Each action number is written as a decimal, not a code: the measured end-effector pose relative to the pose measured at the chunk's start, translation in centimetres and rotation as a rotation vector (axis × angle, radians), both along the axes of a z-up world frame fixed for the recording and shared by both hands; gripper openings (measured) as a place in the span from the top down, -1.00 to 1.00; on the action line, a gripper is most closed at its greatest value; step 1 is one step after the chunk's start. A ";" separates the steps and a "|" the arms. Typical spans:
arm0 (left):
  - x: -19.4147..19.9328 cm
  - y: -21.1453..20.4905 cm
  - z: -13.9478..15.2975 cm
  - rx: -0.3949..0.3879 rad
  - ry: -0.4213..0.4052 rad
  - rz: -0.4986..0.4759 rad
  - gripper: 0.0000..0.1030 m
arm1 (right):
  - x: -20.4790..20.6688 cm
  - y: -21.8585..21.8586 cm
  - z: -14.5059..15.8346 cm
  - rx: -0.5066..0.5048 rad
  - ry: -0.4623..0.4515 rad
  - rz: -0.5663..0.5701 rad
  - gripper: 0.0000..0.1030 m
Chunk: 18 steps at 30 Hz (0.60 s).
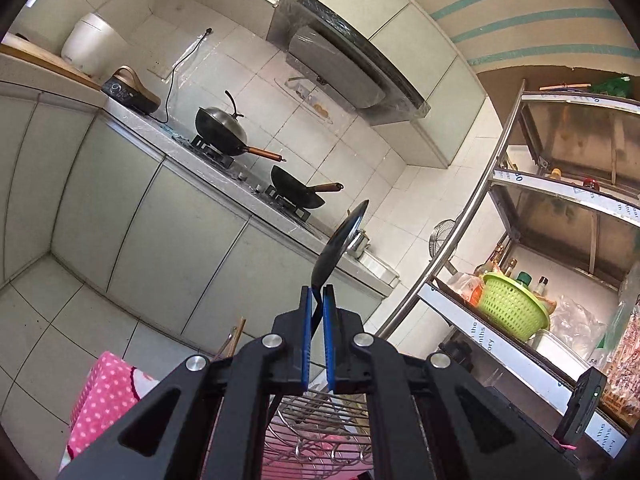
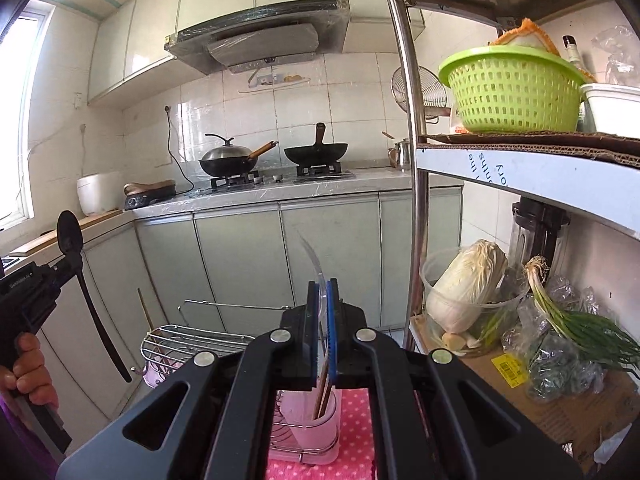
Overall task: Organize utensils
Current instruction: 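Lift the black spoon and clear utensil up above the pink holder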
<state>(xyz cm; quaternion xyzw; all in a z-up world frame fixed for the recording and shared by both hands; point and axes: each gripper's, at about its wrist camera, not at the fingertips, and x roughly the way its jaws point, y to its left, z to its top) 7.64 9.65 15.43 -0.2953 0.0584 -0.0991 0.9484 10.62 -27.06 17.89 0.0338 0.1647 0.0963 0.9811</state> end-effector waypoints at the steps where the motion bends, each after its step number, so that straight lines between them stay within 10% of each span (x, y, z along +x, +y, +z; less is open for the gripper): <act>1: 0.3 0.0 -0.1 0.008 0.000 0.007 0.91 | 0.4 0.0 -0.1 0.000 0.002 0.003 0.92; 18: 4.8 0.3 -5.5 0.049 0.062 0.035 0.91 | 3.6 1.8 0.0 -0.058 -0.032 -0.002 0.92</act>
